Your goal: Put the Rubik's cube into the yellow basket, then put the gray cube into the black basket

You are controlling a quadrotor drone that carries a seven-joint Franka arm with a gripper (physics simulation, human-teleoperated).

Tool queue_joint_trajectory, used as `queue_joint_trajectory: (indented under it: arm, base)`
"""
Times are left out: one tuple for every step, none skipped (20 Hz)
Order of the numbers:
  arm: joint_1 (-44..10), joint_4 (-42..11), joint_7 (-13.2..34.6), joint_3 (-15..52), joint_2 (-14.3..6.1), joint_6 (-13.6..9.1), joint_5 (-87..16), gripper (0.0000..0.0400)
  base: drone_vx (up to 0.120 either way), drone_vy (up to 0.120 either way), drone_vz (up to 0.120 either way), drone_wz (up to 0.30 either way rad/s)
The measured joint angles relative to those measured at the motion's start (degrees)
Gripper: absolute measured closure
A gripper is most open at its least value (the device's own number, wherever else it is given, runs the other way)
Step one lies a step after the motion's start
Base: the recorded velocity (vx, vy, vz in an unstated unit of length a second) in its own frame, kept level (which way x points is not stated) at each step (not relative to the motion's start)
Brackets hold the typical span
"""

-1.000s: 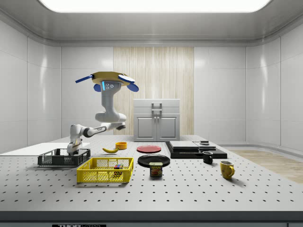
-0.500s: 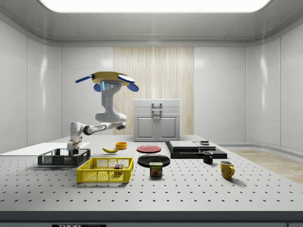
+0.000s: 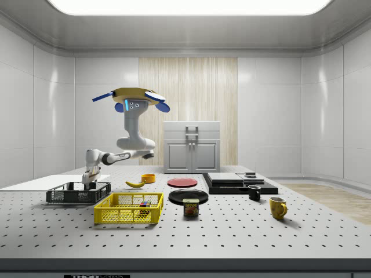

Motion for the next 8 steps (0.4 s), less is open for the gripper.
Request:
queue_joint_trajectory:
  arm:
    - [0.0,0.0,0.0,0.0,0.0,0.0,0.0,0.0]
    - [0.0,0.0,0.0,0.0,0.0,0.0,0.0,0.0]
    - [0.0,0.0,0.0,0.0,0.1,-0.1,0.0,0.0]
    - [0.0,0.0,0.0,0.0,0.1,-0.1,0.0,0.0]
    - [0.1,0.0,0.0,0.0,0.1,-0.1,0.0,0.0]
    - [0.1,0.0,0.0,0.0,0.1,-0.1,0.0,0.0]
    - [0.1,0.0,0.0,0.0,0.1,-0.1,0.0,0.0]
    - [0.1,0.0,0.0,0.0,0.1,-0.1,0.0,0.0]
  base:
    - [0.0,0.0,0.0,0.0]
    - [0.0,0.0,0.0,0.0]
    - [0.0,0.0,0.0,0.0]
    - [0.0,0.0,0.0,0.0]
    - [0.0,0.0,0.0,0.0]
    - [0.0,0.0,0.0,0.0]
    - [0.0,0.0,0.0,0.0]
    - [0.0,0.0,0.0,0.0]
